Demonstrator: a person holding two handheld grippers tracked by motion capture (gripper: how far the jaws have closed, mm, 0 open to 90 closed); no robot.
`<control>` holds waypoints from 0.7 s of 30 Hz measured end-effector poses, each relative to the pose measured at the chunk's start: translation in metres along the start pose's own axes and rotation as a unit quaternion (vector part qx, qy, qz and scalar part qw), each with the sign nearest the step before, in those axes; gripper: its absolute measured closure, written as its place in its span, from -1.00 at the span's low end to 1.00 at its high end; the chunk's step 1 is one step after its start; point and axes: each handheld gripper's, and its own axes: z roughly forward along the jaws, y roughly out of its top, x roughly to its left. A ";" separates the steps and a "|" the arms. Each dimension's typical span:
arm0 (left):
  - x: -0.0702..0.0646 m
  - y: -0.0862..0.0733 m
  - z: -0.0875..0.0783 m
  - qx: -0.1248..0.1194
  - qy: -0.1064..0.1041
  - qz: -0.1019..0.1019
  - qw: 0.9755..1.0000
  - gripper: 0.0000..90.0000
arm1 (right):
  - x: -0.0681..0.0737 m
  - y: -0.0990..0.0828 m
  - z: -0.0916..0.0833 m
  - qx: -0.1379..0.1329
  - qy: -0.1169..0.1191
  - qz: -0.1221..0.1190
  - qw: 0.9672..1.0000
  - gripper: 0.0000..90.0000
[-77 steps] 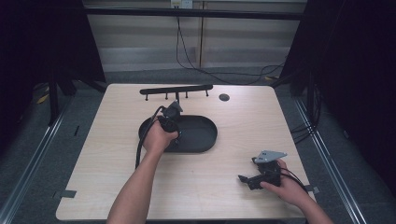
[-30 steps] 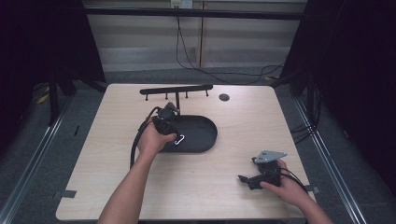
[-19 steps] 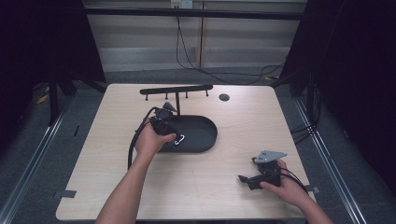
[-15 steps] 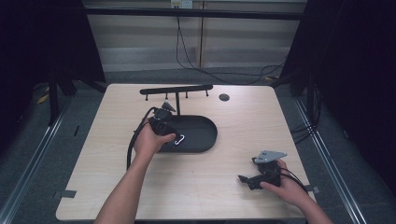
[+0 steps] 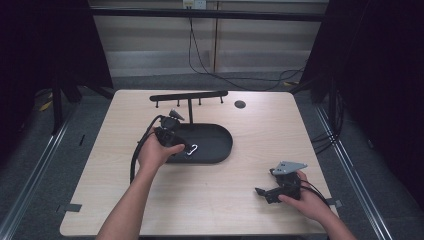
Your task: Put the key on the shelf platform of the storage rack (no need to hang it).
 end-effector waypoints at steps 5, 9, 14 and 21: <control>0.001 -0.005 -0.007 -0.008 0.001 0.009 1.000 -0.29 | 0.000 0.000 0.000 0.000 0.000 0.000 1.000 -0.84; 0.001 -0.009 -0.012 -0.014 -0.002 0.013 1.000 -0.31 | 0.000 0.000 0.000 -0.001 0.001 0.001 1.000 -0.84; 0.002 -0.013 -0.015 -0.018 -0.004 0.012 1.000 -0.33 | 0.000 0.000 0.000 -0.001 0.001 0.001 1.000 -0.84; 0.003 -0.021 -0.023 -0.028 -0.007 0.016 0.999 -0.35 | 0.000 0.000 0.000 -0.001 0.000 0.002 1.000 -0.84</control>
